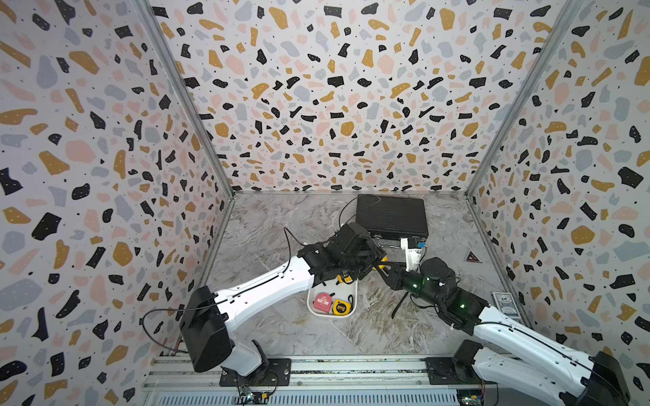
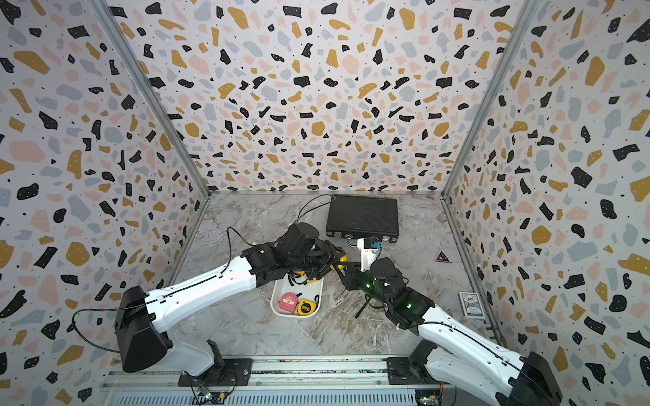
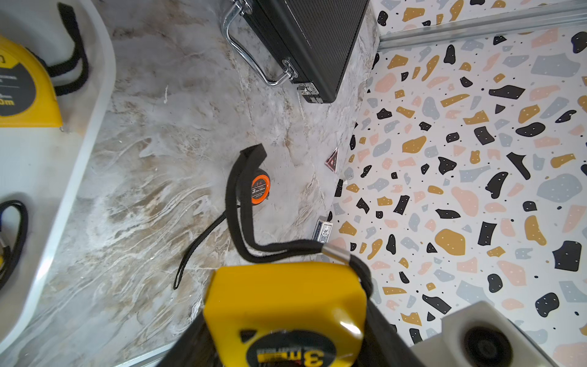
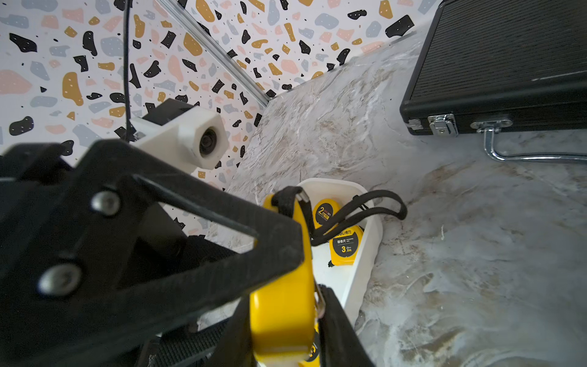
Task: Take the tape measure out of the storage box
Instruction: Place the tape measure at the center of the board.
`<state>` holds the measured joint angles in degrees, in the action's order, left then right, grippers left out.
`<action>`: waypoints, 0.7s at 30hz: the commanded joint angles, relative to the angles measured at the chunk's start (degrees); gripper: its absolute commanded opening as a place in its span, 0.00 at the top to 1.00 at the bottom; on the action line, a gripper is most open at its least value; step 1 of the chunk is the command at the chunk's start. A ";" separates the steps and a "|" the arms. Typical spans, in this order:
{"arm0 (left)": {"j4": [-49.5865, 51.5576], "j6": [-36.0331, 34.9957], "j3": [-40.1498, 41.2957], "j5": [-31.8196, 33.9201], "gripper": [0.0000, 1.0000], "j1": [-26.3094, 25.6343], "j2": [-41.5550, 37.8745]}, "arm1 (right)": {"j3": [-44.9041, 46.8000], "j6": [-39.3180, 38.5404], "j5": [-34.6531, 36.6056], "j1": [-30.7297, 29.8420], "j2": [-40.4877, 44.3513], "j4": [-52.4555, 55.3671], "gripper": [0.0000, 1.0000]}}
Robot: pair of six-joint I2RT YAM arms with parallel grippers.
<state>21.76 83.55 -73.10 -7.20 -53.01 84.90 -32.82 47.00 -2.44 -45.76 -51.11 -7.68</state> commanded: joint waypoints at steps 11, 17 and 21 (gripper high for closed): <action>15.96 -14.76 0.99 12.46 0.00 1.67 -8.71 | 3.63 8.24 -13.88 10.53 -13.31 -6.65 0.99; 21.16 -19.18 4.49 17.10 0.00 2.99 -12.45 | 2.47 11.80 -17.64 12.58 -21.54 -9.55 0.99; 21.49 -19.78 6.93 17.22 0.00 4.02 -13.78 | 1.37 13.81 -18.54 13.23 -26.18 -9.31 0.99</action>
<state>41.30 66.32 -67.75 7.94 -49.65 71.96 -29.12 58.26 -18.74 -32.93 -76.07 -14.37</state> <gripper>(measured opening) 0.999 0.277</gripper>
